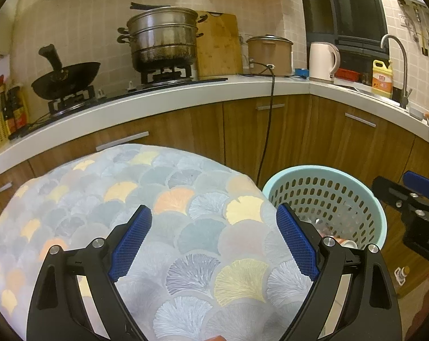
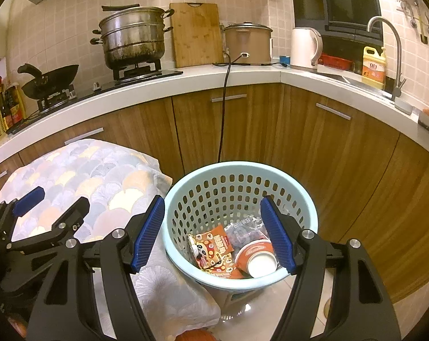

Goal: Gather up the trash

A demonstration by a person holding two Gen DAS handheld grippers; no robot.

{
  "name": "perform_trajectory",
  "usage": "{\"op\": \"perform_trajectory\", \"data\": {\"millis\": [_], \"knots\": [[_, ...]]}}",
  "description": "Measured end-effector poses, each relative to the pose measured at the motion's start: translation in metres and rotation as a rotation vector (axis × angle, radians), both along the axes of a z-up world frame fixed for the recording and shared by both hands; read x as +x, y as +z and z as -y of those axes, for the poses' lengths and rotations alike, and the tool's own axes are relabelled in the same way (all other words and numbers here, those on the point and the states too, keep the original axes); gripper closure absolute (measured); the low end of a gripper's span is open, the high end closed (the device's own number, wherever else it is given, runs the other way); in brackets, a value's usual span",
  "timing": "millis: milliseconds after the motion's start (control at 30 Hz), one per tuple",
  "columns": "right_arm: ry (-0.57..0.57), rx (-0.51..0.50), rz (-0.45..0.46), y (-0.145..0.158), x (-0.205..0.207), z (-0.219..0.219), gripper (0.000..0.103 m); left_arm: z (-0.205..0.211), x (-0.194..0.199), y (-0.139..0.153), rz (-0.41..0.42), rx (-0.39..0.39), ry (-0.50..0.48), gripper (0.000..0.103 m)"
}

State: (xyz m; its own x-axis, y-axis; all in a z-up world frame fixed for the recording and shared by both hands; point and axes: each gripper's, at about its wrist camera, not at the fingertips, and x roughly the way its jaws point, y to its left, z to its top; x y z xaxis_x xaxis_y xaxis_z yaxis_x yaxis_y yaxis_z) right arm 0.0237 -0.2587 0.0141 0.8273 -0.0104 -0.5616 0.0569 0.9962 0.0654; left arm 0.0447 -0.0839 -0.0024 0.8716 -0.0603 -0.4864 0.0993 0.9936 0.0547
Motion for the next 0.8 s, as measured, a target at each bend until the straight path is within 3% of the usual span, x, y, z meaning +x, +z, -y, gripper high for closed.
{"op": "perform_trajectory", "data": {"millis": [467, 800], "knots": [[-0.006, -0.02, 0.031, 0.015, -0.02, -0.007, 0.037, -0.003, -0.005, 0.004, 0.037, 0.014, 0.024, 0.016], [-0.013, -0.027, 0.036, 0.018, -0.024, -0.009, 0.037, -0.007, -0.006, 0.008, 0.035, -0.016, 0.013, 0.014]]}}
